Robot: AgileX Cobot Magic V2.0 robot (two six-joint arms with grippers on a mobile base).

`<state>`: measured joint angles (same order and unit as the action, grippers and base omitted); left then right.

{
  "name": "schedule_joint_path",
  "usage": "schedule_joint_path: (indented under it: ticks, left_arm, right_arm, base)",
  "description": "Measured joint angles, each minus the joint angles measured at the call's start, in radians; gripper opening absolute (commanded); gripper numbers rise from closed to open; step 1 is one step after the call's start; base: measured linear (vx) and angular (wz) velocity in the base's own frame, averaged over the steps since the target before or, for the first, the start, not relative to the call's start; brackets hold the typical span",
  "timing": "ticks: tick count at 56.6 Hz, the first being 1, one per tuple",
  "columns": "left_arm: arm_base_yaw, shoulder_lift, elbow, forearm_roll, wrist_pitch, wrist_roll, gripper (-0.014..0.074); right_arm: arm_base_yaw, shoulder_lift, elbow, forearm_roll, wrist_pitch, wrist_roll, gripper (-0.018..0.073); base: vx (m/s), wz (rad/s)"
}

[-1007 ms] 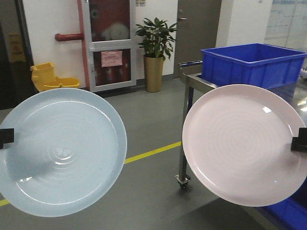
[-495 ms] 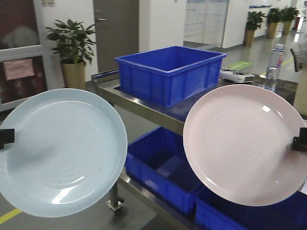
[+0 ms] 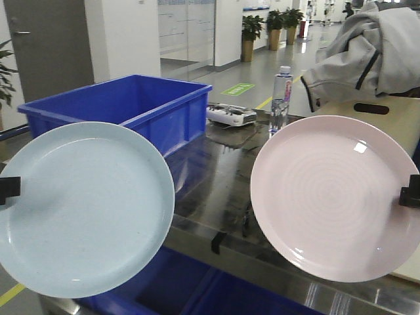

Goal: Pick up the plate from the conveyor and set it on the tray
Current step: 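Hold both plates while the base drives to the table with the tray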

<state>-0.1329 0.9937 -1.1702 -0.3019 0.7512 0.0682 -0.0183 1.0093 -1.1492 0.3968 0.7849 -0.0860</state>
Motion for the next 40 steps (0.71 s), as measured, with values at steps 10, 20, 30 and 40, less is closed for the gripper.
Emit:
schedule_joint_path:
  ticks: [10,20,30,40]
  left_arm:
    - [0.000,0.000,0.000,0.000,0.000,0.000,-0.0006]
    - [0.000,0.000,0.000,0.000,0.000,0.000,-0.0006]
    - [0.000,0.000,0.000,0.000,0.000,0.000,-0.0006]
    - [0.000,0.002,0.000,-0.002,0.000,0.000,-0.0006]
  right_arm:
    - [0.000,0.000,0.000,0.000,0.000,0.000,-0.0009]
    - [0.000,0.000,0.000,0.000,0.000,0.000,-0.0009]
    - [0.000,0.000,0.000,0.000,-0.001,0.000,-0.0009]
    - [0.000,0.000,0.000,-0.005,-0.001,0.000,-0.0009]
  base:
    - [0.35,-0.50]
    - [0.31,-0.61]
    - [0.27,-0.67]
    - [0.23,-0.64]
